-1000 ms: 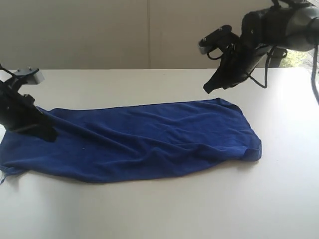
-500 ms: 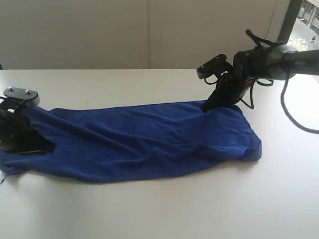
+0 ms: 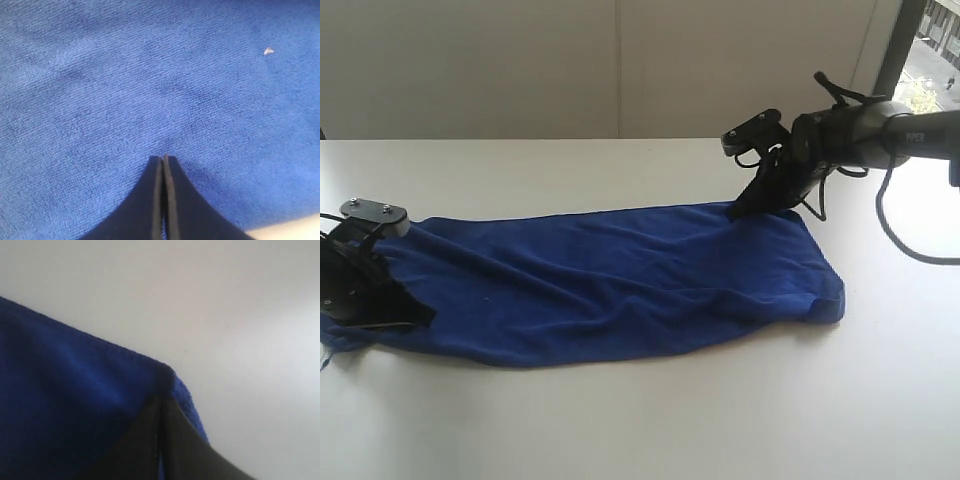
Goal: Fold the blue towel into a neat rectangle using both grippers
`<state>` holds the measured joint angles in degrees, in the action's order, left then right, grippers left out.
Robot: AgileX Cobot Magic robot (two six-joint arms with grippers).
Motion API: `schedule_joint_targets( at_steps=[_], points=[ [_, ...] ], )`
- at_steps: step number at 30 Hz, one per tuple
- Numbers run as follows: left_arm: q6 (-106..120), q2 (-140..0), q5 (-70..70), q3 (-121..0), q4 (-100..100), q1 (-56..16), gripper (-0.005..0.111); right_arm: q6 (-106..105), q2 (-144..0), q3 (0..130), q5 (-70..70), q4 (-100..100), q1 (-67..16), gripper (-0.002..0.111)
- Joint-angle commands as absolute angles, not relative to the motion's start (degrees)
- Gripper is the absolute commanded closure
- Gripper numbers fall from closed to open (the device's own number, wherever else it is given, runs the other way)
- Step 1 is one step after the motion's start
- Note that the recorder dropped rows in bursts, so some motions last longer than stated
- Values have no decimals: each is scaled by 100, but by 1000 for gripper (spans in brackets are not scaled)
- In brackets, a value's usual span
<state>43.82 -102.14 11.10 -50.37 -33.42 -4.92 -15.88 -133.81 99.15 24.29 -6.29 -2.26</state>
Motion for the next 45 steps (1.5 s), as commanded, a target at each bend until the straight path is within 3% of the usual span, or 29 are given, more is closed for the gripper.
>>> schedule_joint_targets(
  at_steps=[1,22,28,33,45],
  points=[
    [4328,-10269,1315,-4974,-3165,-526,107,-1526,-13435,9988,2494,-744,-165,108],
    [4328,-10272,1209,-4682,-2909,-526,107,-1408,-13436,10000,1840,-1031,169,108],
    [4328,-10272,1157,-4684,-2909,-526,107,-1736,-13223,10035,2243,-513,32,108],
    [4328,-10272,1098,-4684,-2921,-526,107,-3151,-13214,10504,3307,1208,-94,108],
    [4328,-10272,1110,-4684,-2924,-526,107,-2922,-13653,10808,3459,765,-71,108]
  ],
)
